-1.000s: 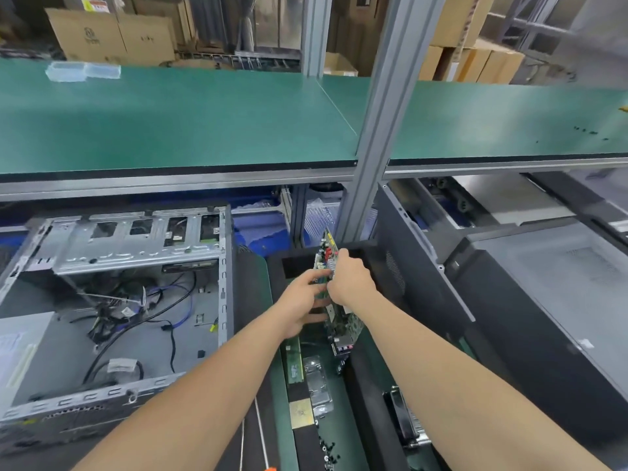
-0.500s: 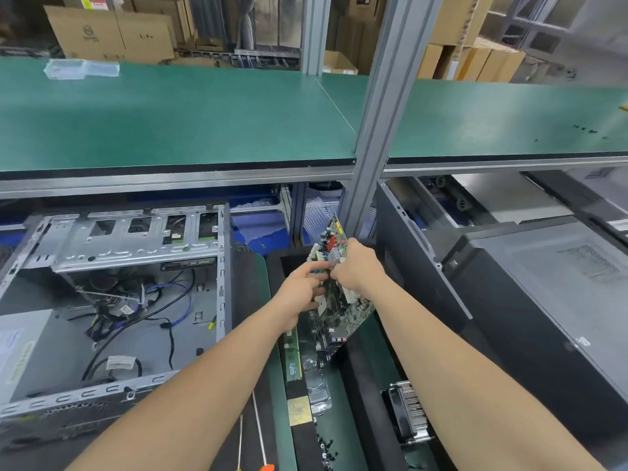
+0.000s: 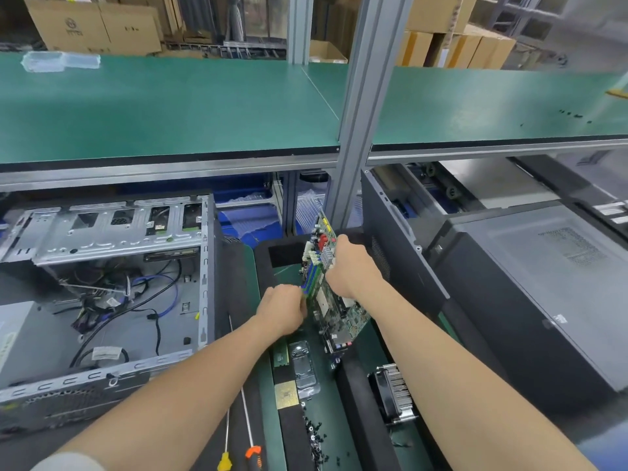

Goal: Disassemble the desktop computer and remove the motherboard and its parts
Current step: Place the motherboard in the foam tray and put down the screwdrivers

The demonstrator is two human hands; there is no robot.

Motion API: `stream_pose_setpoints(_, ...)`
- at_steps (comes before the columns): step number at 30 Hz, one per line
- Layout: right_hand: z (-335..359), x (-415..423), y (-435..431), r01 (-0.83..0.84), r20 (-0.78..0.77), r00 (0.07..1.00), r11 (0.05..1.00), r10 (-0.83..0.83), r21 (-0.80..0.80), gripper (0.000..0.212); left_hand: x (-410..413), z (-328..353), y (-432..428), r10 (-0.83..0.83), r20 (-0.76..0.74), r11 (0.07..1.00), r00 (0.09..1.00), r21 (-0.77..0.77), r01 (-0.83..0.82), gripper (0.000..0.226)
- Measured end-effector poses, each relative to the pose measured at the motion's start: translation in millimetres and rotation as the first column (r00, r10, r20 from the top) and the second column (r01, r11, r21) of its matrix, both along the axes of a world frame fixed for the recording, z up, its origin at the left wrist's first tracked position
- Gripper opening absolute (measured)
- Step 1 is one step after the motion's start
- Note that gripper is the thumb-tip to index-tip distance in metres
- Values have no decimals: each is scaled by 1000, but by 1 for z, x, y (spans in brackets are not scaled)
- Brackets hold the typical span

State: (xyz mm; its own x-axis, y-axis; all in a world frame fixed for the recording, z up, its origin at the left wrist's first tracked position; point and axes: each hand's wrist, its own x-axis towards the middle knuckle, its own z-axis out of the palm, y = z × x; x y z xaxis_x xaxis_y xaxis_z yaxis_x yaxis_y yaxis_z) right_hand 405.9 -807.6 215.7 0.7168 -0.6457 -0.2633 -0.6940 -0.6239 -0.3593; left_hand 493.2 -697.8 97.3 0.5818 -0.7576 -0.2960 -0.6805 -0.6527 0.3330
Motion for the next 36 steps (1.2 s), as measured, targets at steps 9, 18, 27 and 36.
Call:
stream_pose_setpoints(9, -10, -31, 7, 51, 34, 998, 999, -51, 7, 40, 31, -53, -37, -198, 221, 900, 955, 427, 88, 123)
stream_pose_setpoints(18, -15, -29, 8, 27, 55, 998, 999, -25, -41, 40, 29, -50, -59, -401, 236, 774, 885, 603, 190, 99)
stream_pose_setpoints(27, -17, -24, 8, 58, 73, 996, 998, -55, -37, 48, 41, -13, -53, -572, 315, 795, 757, 439, 418, 19)
stream_pose_setpoints(36, -16, -22, 0, 78, 83, 994, 996, -74, -50, 46, 39, 39, -51, -492, 395, 860, 776, 359, 363, 31)
